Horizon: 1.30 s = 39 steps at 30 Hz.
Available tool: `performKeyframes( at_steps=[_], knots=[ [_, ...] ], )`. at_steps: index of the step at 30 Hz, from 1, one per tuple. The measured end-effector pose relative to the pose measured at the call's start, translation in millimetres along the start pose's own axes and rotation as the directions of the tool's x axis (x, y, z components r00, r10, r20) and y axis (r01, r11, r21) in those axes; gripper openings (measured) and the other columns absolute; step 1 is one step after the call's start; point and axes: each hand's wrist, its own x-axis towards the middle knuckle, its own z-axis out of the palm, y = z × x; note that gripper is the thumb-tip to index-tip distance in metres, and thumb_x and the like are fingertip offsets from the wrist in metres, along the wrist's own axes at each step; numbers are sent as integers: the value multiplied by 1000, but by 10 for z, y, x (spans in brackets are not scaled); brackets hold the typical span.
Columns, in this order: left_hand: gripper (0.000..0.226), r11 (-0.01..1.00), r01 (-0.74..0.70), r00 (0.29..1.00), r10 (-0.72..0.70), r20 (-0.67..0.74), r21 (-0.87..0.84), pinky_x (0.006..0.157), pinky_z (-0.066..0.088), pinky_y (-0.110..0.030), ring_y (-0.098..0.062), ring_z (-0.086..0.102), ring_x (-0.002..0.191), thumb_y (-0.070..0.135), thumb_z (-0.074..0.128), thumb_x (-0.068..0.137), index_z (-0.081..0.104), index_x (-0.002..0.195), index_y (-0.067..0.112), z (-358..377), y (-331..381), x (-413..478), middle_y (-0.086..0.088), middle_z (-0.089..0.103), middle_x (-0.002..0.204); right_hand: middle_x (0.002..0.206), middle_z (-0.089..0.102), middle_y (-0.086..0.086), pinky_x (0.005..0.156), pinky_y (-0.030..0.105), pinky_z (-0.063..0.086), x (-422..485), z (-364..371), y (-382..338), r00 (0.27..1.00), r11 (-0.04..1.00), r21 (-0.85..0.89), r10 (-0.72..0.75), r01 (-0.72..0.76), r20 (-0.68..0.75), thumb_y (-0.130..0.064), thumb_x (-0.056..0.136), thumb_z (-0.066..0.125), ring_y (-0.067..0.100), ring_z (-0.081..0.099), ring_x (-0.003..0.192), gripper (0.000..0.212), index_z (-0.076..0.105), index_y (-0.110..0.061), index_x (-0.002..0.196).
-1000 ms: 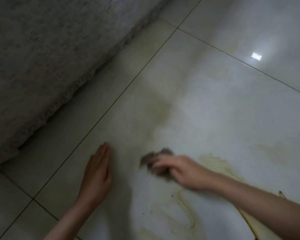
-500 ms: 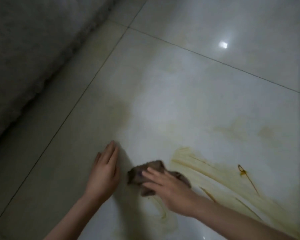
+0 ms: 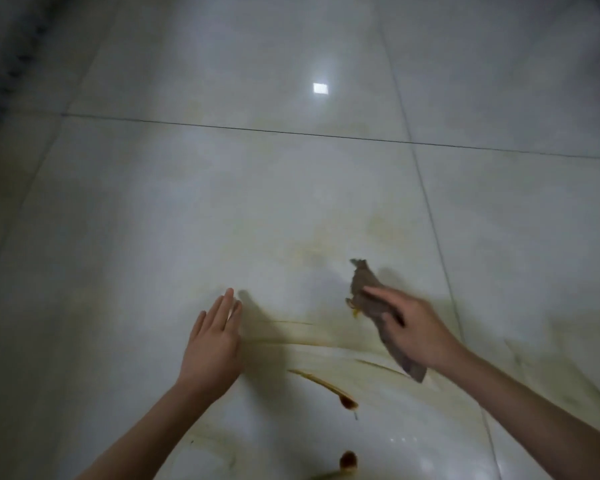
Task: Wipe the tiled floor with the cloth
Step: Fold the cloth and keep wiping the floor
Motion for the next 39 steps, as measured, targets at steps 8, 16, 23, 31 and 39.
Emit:
performKeyframes(
  at_steps=[8, 16, 23, 31, 39],
  knots=[
    [63, 986, 6, 989, -31, 146, 164, 121, 4, -37, -21, -11, 149, 25, 29, 100, -1, 154, 11, 37, 586, 180, -7, -15, 161, 162, -9, -2, 118, 38, 9, -525, -178, 1227, 940, 912, -268, 337, -311, 54, -45, 101, 35, 24, 2, 150, 68, -4, -29, 154],
    [56, 978, 51, 974, -93, 207, 200, 117, 22, -35, -20, -5, 149, 27, 26, 101, 5, 151, 12, 113, 690, 219, -4, -12, 160, 160, 18, 10, 118, 56, 1, 145, 294, 1303, 925, 879, -337, 244, -338, -292, -48, 98, 20, 29, 14, 148, 60, 29, -20, 151],
    [63, 928, 55, 957, -155, 247, 368, 117, 16, -32, -19, 8, 147, 22, 34, 94, 10, 151, 9, 14, 825, 296, -7, -2, 160, 151, 40, 10, 111, 56, 31, 212, 1021, 617, 934, 863, -385, -358, 326, -13, -39, 100, 35, 29, 36, 140, 46, 52, -23, 139],
    [62, 913, 30, 953, -148, 263, 406, 117, 16, -33, -15, 9, 147, 21, 35, 95, 11, 152, 12, -49, 846, 317, -3, -1, 161, 151, 38, 16, 115, 55, 24, 723, -65, 1850, 951, 933, -351, -180, 83, -253, -20, 98, 55, 35, 38, 138, 42, 51, -14, 139],
    [62, 907, 12, 940, -154, 304, 422, 118, 17, -34, -16, 7, 148, 22, 33, 96, 8, 152, 12, -78, 839, 344, -4, -4, 161, 141, 51, 16, 108, 54, 36, -19, 1199, 538, 903, 918, -216, -377, 334, -205, -10, 89, 48, 34, 47, 131, 44, 58, -10, 132]
  ],
)
